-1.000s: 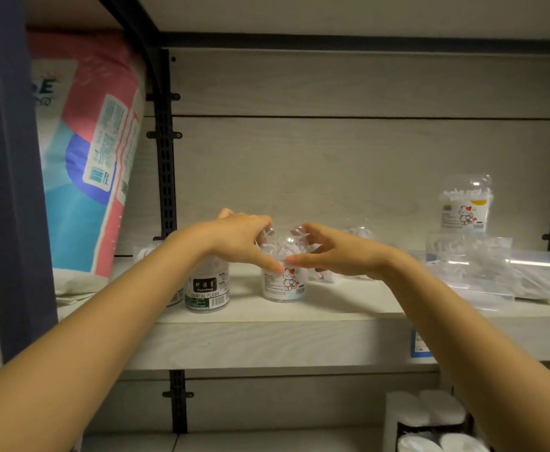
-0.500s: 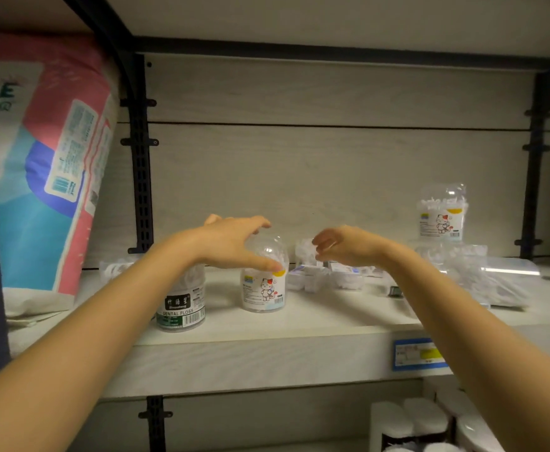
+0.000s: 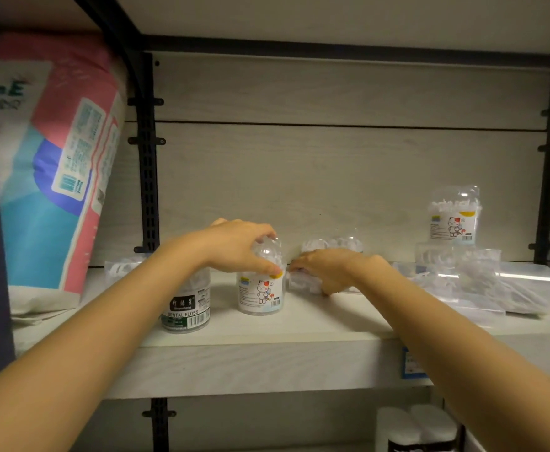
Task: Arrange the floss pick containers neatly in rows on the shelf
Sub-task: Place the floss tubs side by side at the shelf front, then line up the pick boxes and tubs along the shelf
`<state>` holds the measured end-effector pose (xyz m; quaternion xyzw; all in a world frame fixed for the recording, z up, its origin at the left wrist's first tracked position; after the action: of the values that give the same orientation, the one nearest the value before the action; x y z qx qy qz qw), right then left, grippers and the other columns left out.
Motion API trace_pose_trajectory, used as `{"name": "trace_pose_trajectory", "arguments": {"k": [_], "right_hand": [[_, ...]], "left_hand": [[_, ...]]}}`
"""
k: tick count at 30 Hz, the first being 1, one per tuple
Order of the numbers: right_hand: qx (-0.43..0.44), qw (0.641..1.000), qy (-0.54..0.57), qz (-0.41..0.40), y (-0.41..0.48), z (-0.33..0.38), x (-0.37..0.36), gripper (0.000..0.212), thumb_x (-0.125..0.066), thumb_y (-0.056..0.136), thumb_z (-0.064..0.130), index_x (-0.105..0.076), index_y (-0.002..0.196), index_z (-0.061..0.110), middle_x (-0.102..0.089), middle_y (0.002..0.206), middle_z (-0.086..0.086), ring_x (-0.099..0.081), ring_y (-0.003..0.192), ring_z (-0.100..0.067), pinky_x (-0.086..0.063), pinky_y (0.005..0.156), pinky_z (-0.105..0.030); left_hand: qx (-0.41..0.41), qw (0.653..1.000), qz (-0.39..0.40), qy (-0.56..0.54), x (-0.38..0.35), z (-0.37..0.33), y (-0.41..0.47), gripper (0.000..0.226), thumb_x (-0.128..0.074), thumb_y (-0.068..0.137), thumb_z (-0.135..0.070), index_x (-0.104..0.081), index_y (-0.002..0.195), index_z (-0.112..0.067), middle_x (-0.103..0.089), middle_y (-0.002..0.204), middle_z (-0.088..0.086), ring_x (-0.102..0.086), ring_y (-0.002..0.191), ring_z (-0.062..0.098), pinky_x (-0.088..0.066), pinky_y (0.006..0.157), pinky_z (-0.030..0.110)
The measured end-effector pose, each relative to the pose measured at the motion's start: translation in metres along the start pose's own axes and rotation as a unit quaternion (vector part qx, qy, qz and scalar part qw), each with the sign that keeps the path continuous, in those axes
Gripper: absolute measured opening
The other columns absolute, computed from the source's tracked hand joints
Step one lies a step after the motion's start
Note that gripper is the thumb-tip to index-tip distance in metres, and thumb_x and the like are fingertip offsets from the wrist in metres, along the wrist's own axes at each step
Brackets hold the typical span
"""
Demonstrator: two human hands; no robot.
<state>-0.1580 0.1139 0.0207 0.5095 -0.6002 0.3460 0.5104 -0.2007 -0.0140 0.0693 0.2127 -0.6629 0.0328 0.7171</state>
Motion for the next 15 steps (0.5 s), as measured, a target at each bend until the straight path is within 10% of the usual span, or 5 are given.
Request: {"name": "trace_pose_trajectory", "arguments": {"k": [8,15], "right_hand": [[-0.121,0.928,0.179,-0.304,-0.06,-0.065,0.067,0.046,-0.068,0.074,0.044,-0.04,0.101,0.018,-0.051,0.1,-0.003,-0.049,0.085,-0.023,-0.035,0.069,-0.031],[-0.156,0.901,0.182,-0.361,-0.132,-0.103,0.069,0.039,-0.062,0.078,0.047,-0.042,0.096,0.018,-0.051,0.093,-0.004,-0.044,0.077,-0.02,-0.031,0.057,-0.024]], "left_hand": [[-0.023,0.957,-0.288,0.021,0.049,-0.051,-0.004,0.029,-0.05,0.088,-0.025,-0.053,0.115,-0.014,-0.056,0.12,0.004,-0.045,0.115,0.024,-0.037,0.092,0.034],[0.027,0.999,-0.03,0.008,-0.03,-0.103,0.07,0.033,-0.05,0.088,-0.026,-0.06,0.113,-0.006,-0.059,0.122,0.019,-0.055,0.111,0.037,-0.047,0.09,0.039]]}}
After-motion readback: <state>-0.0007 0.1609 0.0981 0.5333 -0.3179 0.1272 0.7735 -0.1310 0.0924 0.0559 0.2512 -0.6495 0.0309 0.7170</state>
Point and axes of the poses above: each hand's wrist, its own y-axis towards the middle knuckle, its own x-axis out of the back of the hand, z = x × y, the point moved 7 cm from there along y, towards the middle knuckle
